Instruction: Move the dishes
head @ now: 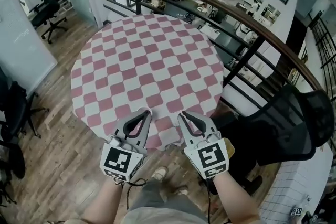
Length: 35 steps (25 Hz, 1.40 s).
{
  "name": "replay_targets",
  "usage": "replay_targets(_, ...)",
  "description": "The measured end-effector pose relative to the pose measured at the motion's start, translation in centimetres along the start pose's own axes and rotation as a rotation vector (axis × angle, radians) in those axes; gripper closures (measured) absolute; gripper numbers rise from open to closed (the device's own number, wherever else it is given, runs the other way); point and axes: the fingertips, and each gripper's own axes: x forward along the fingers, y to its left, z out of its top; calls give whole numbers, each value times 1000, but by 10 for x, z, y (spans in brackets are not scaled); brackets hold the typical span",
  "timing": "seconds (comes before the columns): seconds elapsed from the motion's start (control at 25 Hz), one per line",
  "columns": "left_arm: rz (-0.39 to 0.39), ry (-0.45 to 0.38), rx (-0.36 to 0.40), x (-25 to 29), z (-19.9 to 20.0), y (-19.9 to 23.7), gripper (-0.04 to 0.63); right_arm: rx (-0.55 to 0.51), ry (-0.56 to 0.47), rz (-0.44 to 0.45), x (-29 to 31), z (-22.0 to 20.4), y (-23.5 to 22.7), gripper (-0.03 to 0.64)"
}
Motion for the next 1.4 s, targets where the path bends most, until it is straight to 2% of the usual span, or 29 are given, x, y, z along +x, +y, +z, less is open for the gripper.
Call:
replay_targets(0.2, -140, -88, 18, 21, 62, -70, 581, 30, -90, -179, -93, 27, -40, 580)
replay_targets(0.44, -284, -183, -12, 27, 110, -155, 581, 80, -175, -373, -211, 39, -78, 582)
replay_targets(0.52, -351, -205, -6, 27, 122, -186, 581, 102, -199, -447, -250, 39, -85, 583)
replay_targets(0.72, -506, -211, -22, 31, 138, -242, 581, 192, -225, -560, -319, 36, -88, 583)
replay_targets(0.84, -603, -226, 8, 30, 147, -280, 581, 209, -223, -646, -358, 30, -87, 584)
replay_targets(0.96, -643, -234, 59, 35, 140, -321, 581, 247, -240, -677, -391, 11, -93, 584)
replay_targets(1.08, -702, -221, 56, 38, 131, -350, 581, 274, -230, -705, -411, -8, -94, 584)
replay_targets(1.28, -718, -231, 75, 39, 135, -368, 583, 319, -228, -723, -423, -21, -96, 584)
replay_targets(1.4, -728, -228, 37, 41, 137, -370, 582, 322, -222, -726, -423, -26, -100, 583)
